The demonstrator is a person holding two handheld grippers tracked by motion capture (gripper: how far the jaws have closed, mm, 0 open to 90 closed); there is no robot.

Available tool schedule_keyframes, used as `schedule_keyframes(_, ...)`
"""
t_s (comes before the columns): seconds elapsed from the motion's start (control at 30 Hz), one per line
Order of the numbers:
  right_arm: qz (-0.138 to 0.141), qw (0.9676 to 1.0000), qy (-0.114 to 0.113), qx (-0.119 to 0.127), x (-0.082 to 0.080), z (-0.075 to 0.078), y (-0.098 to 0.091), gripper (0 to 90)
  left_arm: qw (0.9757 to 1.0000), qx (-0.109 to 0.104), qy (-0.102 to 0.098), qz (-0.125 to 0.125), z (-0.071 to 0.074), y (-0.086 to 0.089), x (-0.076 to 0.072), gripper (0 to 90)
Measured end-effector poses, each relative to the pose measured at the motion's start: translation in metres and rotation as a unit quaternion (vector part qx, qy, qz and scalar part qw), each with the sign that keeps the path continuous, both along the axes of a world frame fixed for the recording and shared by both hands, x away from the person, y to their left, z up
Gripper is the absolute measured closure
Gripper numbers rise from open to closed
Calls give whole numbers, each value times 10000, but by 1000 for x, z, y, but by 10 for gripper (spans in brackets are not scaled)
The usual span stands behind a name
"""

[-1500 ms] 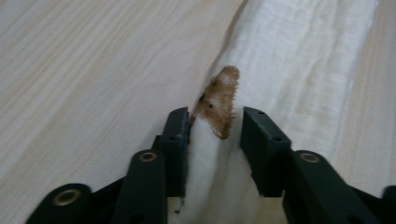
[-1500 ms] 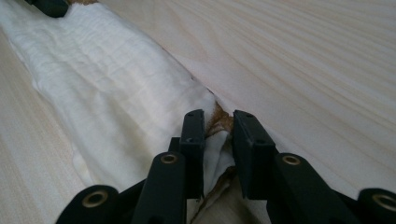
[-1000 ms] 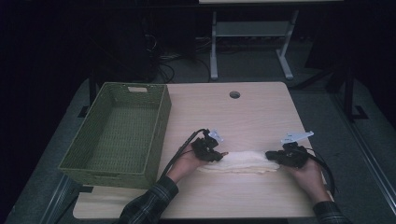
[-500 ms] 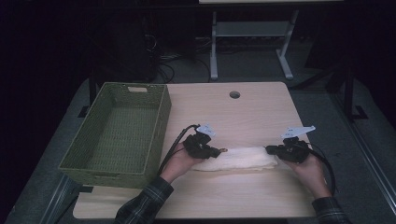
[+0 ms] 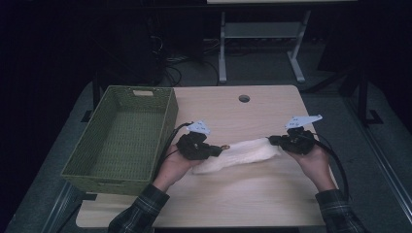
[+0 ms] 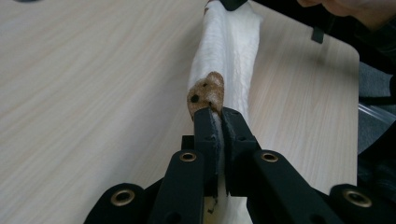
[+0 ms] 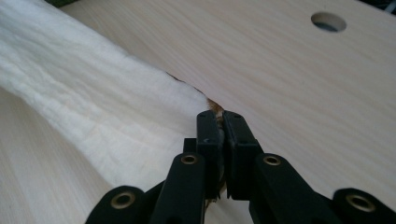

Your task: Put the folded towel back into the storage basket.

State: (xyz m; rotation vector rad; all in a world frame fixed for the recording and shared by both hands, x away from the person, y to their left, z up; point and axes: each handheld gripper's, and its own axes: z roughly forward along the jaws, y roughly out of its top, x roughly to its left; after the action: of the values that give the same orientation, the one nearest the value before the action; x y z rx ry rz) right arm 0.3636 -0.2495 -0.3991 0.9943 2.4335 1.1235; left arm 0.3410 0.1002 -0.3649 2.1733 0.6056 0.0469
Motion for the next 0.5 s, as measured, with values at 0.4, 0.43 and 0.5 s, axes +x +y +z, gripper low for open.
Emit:
schedule_keyframes(0.4, 258, 9991, -342, 63, 25, 39, 38, 859, 9991, -142, -266, 312, 36, 37, -4, 854)
schedule_keyframes(0.43, 294, 9989, -370, 65, 28, 42, 42, 858, 9989, -160, -274, 337, 39, 40, -4, 854)
schedule_keyframes(0.5, 334, 9986, -399, 93, 32, 48, 49, 858, 9986, -175, -315, 392, 45, 47, -5, 854)
